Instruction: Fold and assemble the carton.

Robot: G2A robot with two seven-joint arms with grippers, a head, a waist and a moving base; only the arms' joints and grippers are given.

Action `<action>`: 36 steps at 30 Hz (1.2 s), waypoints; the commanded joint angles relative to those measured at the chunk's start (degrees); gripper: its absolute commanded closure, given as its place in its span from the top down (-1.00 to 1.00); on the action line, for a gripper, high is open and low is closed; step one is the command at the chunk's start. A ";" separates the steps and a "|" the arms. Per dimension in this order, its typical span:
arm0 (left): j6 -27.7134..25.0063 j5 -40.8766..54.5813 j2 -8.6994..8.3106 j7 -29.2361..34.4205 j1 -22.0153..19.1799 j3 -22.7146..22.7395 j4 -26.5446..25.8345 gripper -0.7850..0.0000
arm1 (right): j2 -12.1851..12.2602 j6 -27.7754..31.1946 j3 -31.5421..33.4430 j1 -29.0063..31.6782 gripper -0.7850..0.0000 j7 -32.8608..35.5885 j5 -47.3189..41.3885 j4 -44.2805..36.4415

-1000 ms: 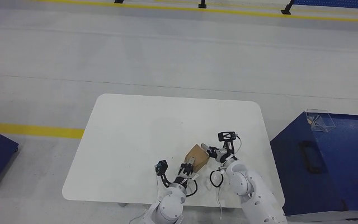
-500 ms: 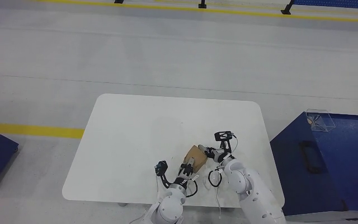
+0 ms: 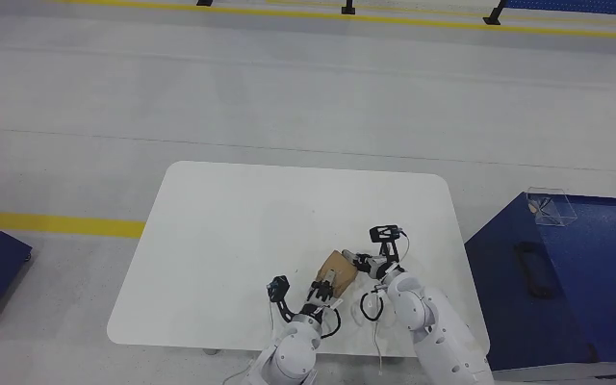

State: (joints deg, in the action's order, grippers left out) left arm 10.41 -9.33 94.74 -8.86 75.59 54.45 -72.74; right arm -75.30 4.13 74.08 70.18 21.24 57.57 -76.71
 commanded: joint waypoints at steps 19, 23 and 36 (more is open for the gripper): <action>-0.07 -0.19 0.38 0.04 -0.30 0.15 0.43 -0.11 | -0.71 0.68 -3.00 -5.02 1.00 0.56 -2.13 4.17; 0.06 -0.23 0.39 0.05 -0.27 0.39 0.32 -0.11 | -0.87 1.32 -4.26 -6.00 1.00 1.71 -1.64 5.94; -0.06 -0.23 0.54 0.43 -0.50 0.64 0.87 -0.11 | -0.15 2.82 -0.45 -3.31 1.00 -0.36 -4.73 2.59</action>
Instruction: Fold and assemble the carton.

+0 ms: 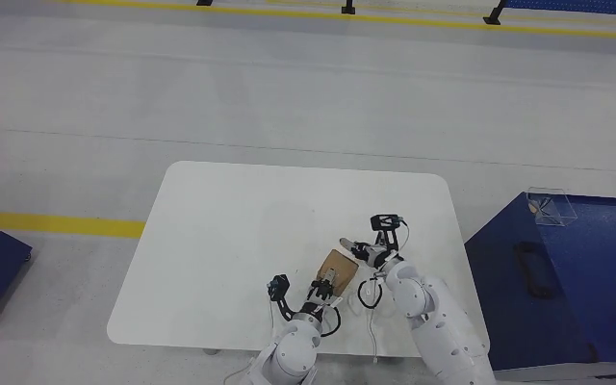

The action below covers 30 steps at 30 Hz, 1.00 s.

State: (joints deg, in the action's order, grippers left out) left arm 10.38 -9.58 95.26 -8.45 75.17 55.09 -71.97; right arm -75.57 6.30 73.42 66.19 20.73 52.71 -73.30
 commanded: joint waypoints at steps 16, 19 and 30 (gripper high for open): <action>-0.65 0.11 0.28 -0.01 -0.29 0.15 0.73 -0.11 | 0.23 -2.30 -1.46 1.52 1.00 2.16 3.45 -2.06; -0.72 0.01 0.29 0.04 -0.23 0.22 0.70 -0.11 | 0.13 -2.59 -2.07 0.89 1.00 2.91 3.64 -1.42; -2.96 -1.48 -0.09 0.08 1.33 1.03 -1.75 0.10 | 0.37 -4.42 0.42 1.82 1.00 1.45 1.39 -4.51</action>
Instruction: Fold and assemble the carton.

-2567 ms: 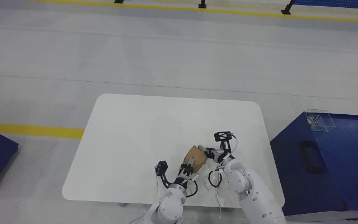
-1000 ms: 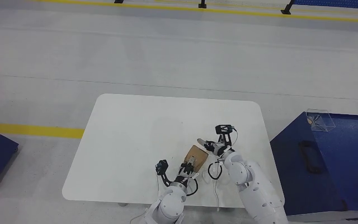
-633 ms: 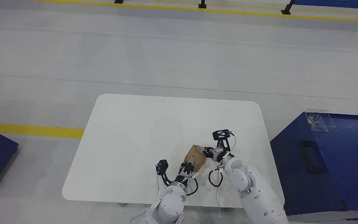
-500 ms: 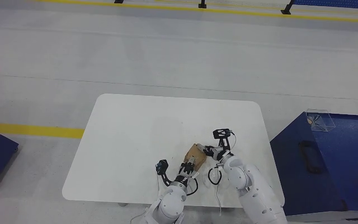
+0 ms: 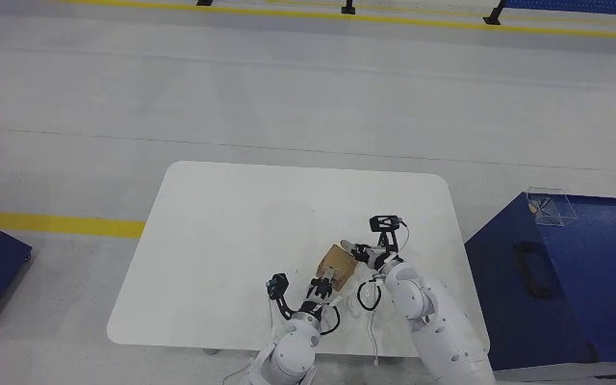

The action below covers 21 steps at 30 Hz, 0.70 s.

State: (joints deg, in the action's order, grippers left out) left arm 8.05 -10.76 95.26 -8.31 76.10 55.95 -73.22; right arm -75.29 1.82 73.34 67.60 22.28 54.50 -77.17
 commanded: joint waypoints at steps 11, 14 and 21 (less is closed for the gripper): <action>-7.92 -4.90 -0.81 -2.91 3.11 0.79 -3.04 1.00 | 0.22 0.80 -1.11 0.71 1.00 2.29 2.31 -0.22; -7.92 -4.90 -0.81 -2.91 3.11 0.79 -3.04 1.00 | -0.06 -1.09 -2.25 -0.18 1.00 1.78 3.32 1.12; -8.36 -10.93 -1.14 -6.40 2.87 0.89 -3.51 1.00 | 0.19 0.17 -0.11 0.99 1.00 -0.71 0.91 -0.89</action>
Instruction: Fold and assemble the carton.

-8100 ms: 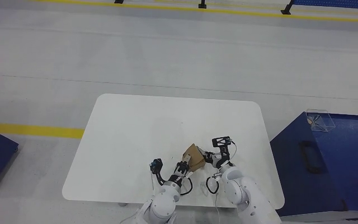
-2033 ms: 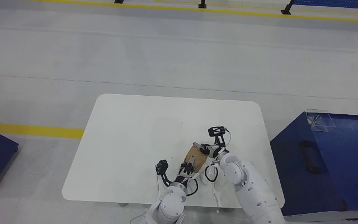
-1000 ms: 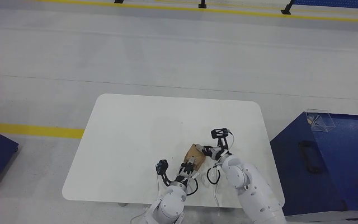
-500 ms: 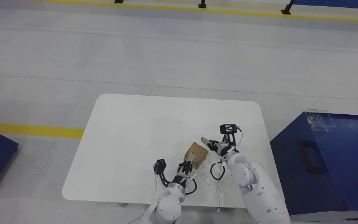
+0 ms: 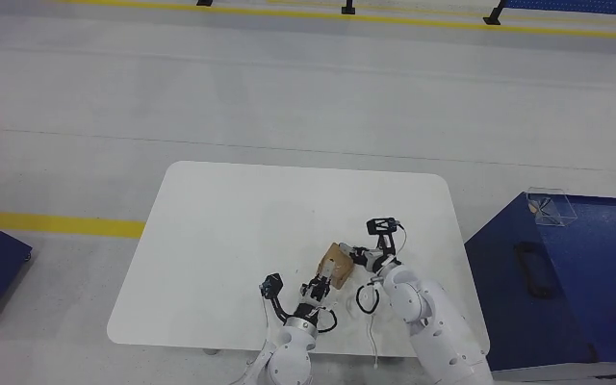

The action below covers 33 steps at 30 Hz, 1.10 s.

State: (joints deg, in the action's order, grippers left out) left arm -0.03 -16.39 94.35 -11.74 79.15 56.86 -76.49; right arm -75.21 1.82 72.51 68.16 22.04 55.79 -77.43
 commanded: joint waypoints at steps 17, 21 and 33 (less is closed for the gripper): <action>16.62 -70.51 -0.16 -23.35 -11.74 -12.74 21.77 1.00 | 0.70 0.04 4.84 0.87 1.00 -1.68 -3.68 1.82; 19.40 -72.63 0.77 -16.54 -14.65 -13.76 25.52 1.00 | 0.86 -3.93 6.74 0.96 1.00 -3.05 -3.55 2.52; 20.42 -70.17 2.52 -12.05 -17.74 -13.15 29.43 0.44 | 1.38 -2.79 9.90 2.63 1.00 -2.27 -6.61 2.19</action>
State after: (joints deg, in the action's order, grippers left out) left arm 20.61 -86.71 96.78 -24.19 61.39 43.68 -47.32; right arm -73.83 -0.97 82.43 70.81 19.76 49.17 -75.25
